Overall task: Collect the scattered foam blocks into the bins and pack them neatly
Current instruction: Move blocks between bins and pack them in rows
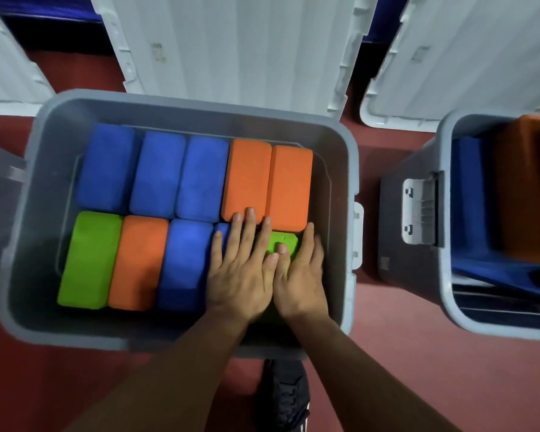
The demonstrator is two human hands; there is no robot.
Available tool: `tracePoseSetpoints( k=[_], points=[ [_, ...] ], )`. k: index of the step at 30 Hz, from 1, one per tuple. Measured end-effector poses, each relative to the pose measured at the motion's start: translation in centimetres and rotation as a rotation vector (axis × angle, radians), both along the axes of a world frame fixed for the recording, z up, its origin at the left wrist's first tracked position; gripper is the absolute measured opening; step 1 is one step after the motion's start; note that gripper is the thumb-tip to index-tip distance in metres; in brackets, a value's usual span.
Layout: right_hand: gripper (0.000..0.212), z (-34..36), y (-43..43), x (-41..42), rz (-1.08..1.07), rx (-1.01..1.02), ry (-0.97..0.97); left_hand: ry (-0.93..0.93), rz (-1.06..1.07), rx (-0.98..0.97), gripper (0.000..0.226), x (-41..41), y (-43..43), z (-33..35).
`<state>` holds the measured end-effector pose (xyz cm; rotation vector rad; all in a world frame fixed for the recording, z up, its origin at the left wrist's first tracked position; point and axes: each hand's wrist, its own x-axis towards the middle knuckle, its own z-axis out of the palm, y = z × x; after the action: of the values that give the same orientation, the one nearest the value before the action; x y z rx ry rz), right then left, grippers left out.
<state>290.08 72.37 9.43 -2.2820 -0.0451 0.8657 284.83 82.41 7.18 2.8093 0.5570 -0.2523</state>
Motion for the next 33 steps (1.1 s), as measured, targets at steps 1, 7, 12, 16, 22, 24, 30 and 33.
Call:
tracePoseSetpoints(
  k=[1,7,12,16,22,24,30,33],
  points=[
    [0.067,0.4,0.2,0.4,0.031,0.015,-0.063,-0.021,-0.013,0.007,0.066,0.2,0.4,0.2],
    [0.063,-0.9,1.4,1.7,0.165,-0.02,-0.162,-0.003,-0.012,0.063,0.064,0.5,2.1,-1.3],
    [0.063,-2.3,1.7,2.2,0.178,-0.116,-0.15,-0.042,-0.012,0.089,0.06,0.4,2.0,-2.2],
    [0.064,-2.3,1.7,2.3,0.208,-0.115,-0.181,-0.051,-0.009,0.107,0.059,0.2,2.0,-2.3],
    [0.063,-2.3,1.6,2.4,0.211,-0.11,-0.154,-0.017,-0.026,0.13,0.057,0.4,2.1,-1.8],
    [0.062,-2.3,1.6,2.6,0.224,-0.121,-0.159,-0.008,-0.024,0.134,0.058,0.4,2.1,-1.8],
    [0.061,-1.8,2.0,2.7,0.2,-0.171,-0.122,0.051,0.004,0.071,0.059,0.8,2.0,-1.7],
    [0.061,-0.9,2.2,3.0,0.222,-0.232,-0.026,0.092,0.022,0.03,0.061,0.9,2.3,-1.2]
  ],
)
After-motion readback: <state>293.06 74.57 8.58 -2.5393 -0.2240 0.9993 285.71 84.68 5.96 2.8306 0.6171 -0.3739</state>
